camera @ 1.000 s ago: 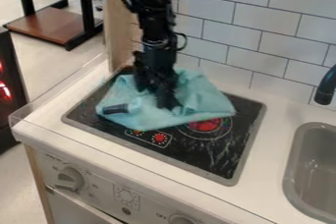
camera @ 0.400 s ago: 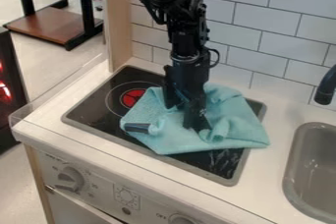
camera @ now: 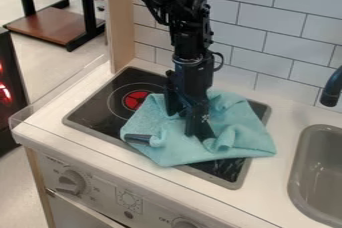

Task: Move the cloth from the top left to the bottom right of the cooker

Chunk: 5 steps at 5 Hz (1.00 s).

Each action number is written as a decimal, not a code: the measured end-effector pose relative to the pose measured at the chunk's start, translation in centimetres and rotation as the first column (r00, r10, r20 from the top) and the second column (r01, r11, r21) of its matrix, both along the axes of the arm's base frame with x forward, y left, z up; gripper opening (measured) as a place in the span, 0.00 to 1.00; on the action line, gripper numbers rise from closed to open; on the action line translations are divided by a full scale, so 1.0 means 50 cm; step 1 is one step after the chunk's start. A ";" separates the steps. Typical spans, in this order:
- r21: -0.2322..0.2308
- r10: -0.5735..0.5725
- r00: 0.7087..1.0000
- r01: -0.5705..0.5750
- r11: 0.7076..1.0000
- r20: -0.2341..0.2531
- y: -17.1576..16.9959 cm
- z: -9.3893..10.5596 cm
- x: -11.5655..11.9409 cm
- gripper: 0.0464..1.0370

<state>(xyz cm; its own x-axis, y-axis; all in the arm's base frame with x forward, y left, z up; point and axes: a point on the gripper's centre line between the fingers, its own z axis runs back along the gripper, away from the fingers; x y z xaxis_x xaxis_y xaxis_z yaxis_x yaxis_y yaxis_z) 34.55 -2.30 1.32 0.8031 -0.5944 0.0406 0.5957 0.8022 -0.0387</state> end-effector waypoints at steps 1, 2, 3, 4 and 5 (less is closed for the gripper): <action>0.000 0.006 1.000 -0.006 1.000 0.023 0.008 0.023 0.004 0.96; -0.010 0.022 0.997 -0.021 1.000 0.073 0.012 0.064 0.010 0.96; -0.029 0.047 0.990 -0.043 0.999 0.132 0.019 0.119 0.013 0.96; -0.042 0.071 0.979 -0.064 0.997 0.193 0.038 0.168 0.015 0.96; -0.041 0.073 0.977 -0.066 0.997 0.199 0.044 0.172 0.015 0.96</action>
